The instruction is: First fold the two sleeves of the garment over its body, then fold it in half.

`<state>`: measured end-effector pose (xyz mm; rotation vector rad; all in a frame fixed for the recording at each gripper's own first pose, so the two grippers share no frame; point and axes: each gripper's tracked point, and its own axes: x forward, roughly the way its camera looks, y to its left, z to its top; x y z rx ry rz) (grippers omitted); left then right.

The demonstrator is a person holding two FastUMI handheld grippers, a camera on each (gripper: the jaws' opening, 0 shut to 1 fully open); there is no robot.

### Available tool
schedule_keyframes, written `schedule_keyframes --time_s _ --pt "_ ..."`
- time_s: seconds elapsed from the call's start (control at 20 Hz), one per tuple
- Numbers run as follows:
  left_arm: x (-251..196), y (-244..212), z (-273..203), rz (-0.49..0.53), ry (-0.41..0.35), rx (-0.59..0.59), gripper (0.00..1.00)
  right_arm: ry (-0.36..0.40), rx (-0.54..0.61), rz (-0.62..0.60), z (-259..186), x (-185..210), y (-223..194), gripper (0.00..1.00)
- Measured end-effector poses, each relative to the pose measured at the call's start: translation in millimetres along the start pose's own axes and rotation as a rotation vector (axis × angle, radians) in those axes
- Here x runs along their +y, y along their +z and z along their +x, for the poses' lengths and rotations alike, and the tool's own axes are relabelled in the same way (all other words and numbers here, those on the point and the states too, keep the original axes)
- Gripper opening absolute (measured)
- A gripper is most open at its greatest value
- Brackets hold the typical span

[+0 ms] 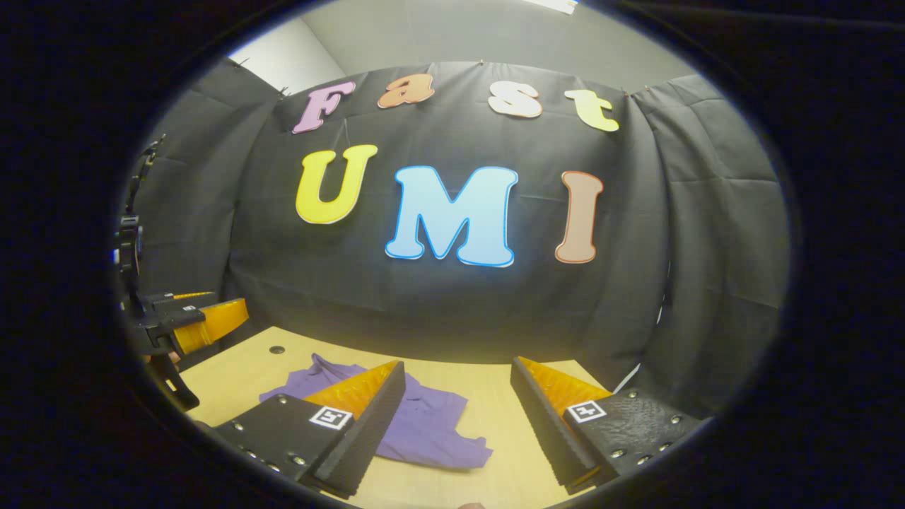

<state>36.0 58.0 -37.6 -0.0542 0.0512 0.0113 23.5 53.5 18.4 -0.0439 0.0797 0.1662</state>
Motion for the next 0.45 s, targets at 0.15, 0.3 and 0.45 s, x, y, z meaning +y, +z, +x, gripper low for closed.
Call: schedule_keyframes --time_s 0.15,0.3,0.45 --pt "-4.7 1.2 -5.6 0.011 0.002 -0.006 0.95 -0.004 -0.017 0.000 -4.2 -2.3 2.9 0.95" --pt "-10.0 -0.5 -12.1 0.025 -0.004 -0.008 0.95 -0.024 -0.013 0.029 -11.4 -10.5 -2.2 0.94" --pt "-25.1 -2.8 -13.6 0.012 -0.020 -0.014 0.95 -0.057 -0.008 0.009 -24.0 -30.6 -9.5 0.95"
